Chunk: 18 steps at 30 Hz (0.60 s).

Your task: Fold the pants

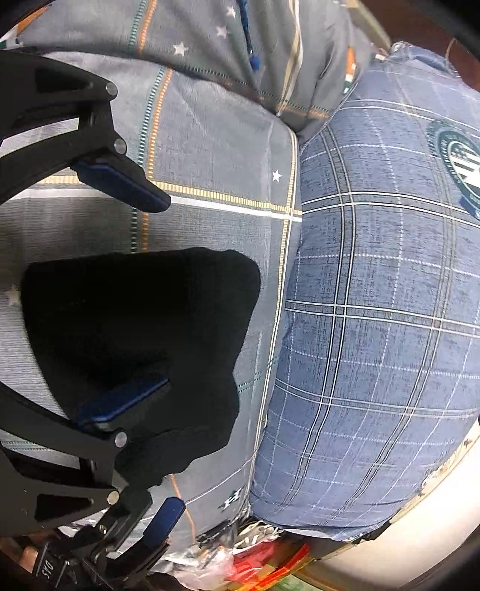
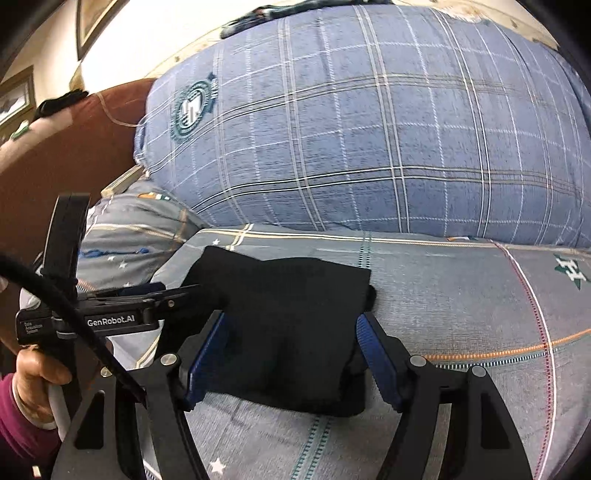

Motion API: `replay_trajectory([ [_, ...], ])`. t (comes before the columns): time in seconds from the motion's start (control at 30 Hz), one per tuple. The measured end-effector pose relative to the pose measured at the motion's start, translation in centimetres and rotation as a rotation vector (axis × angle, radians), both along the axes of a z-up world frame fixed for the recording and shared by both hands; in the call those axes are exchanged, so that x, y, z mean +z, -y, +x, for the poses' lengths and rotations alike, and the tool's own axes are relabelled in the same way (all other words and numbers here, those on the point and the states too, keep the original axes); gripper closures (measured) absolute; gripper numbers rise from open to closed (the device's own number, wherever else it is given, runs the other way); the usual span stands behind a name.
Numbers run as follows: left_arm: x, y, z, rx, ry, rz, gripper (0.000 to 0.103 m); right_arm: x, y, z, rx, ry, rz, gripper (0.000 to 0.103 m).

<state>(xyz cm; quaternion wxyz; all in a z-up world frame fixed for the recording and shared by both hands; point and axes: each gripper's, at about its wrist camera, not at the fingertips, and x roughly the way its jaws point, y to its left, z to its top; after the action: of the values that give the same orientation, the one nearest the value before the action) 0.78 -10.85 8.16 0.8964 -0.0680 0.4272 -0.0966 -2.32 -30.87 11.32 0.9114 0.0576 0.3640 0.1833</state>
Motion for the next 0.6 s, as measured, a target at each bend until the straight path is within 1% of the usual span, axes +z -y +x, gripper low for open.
replay_trajectory([
  [0.13,-0.2,0.0,-1.2,0.026,0.017,0.031,0.015,-0.8,-0.7,-0.2,0.012,-0.019,0.008,0.025],
  [0.3,-1.2,-0.5,-1.9,0.063,-0.001,0.061,0.015,-2.0,-1.5,-0.2,0.016,-0.047,-0.015,0.024],
  [0.47,-1.1,-1.0,-3.2,0.102,0.026,0.077,0.015,-1.6,-1.3,-1.1,0.011,-0.039,-0.015,0.024],
  [0.53,-0.8,-0.9,-3.8,0.109,0.042,0.083,0.015,-1.3,-1.2,-1.6,0.004,-0.027,-0.019,0.022],
  [0.6,-0.5,-0.7,-4.5,0.107,0.060,0.093,0.015,-1.2,-1.3,-2.1,-0.001,-0.018,-0.026,0.017],
])
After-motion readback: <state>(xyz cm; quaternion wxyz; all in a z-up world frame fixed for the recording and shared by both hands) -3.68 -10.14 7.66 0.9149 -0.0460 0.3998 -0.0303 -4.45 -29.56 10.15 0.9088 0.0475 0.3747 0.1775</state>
